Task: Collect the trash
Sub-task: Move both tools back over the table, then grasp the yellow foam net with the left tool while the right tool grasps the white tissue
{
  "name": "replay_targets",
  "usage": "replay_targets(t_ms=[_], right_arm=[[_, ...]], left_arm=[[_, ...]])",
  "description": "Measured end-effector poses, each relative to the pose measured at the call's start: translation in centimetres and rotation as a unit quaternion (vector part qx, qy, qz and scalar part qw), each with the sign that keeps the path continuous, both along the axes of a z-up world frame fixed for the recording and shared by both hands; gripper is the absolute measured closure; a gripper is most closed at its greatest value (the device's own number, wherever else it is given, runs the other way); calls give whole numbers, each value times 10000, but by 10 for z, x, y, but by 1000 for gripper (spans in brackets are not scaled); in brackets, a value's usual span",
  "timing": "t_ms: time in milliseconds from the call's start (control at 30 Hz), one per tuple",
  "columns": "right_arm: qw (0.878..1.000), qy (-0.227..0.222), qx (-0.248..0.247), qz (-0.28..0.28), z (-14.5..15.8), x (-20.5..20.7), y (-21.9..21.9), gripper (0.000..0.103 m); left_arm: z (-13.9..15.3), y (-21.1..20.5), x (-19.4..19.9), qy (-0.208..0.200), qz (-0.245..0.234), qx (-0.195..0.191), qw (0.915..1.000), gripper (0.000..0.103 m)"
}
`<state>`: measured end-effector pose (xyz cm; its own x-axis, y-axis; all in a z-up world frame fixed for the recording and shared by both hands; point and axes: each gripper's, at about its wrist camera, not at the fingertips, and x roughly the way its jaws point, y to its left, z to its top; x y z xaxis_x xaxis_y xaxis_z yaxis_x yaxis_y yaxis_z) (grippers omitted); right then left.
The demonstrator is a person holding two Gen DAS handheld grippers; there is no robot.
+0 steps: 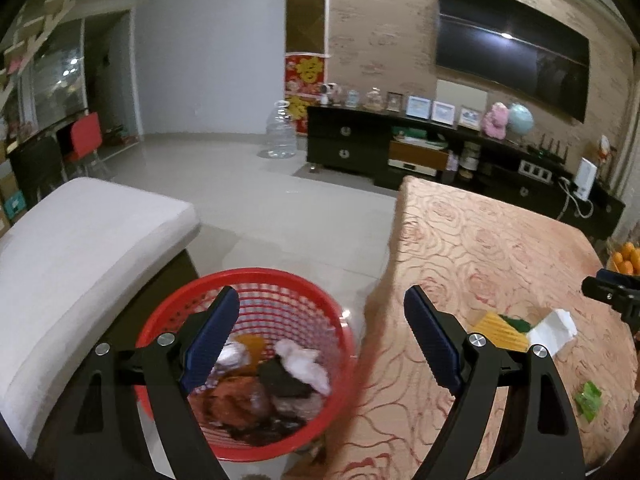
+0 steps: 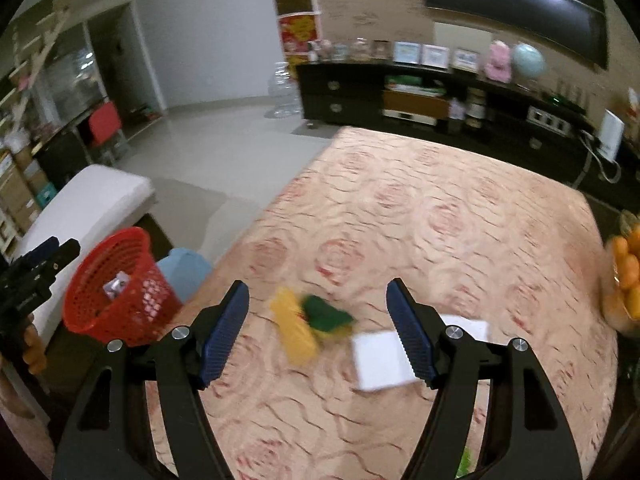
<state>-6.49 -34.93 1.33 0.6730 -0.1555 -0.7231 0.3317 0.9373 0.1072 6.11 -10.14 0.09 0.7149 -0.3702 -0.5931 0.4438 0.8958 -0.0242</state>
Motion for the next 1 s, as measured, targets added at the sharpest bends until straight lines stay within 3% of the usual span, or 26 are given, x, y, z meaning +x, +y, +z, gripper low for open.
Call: replay_targets(t_ms=[367,667,1000], right_arm=[[9964,10,214,-815,-11,-61,-57,32],[9960,62,355,-819,-34,-58,-73,32],[9955,94,538,-778,-51,-48,-85,32]], left_arm=[[-25,-66,-22,20,-734,387,9965,22],[-71,-114,-34,62,-1464,932,9848,22],[-97,-163,-31,174,-1990,957,9752,22]])
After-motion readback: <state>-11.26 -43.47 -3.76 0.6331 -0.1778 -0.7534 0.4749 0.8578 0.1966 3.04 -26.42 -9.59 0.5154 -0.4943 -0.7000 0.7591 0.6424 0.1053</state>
